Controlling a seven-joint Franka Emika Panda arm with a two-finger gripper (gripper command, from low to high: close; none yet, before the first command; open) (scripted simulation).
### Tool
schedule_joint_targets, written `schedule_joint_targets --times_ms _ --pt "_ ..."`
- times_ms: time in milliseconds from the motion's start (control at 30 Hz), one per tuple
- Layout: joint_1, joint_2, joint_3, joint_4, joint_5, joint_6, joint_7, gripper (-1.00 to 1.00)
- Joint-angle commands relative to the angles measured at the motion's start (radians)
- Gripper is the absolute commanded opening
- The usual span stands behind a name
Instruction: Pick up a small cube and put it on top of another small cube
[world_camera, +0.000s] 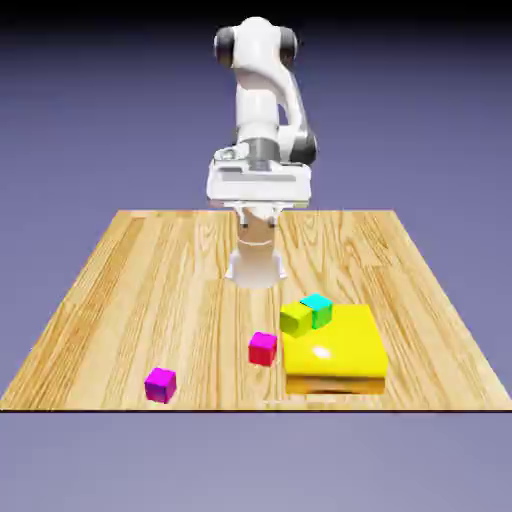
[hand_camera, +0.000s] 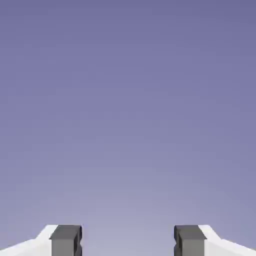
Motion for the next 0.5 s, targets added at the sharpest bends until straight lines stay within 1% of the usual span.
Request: schedule_joint_targets --times_ms 0,467 --pt "-0.008 0.036 -0.006 0.016 0.014 -0.002 -0.012 0.0" --pt "-0.117 0.544 -0.092 0.233 0.209 -0.036 -0.186 0.0"
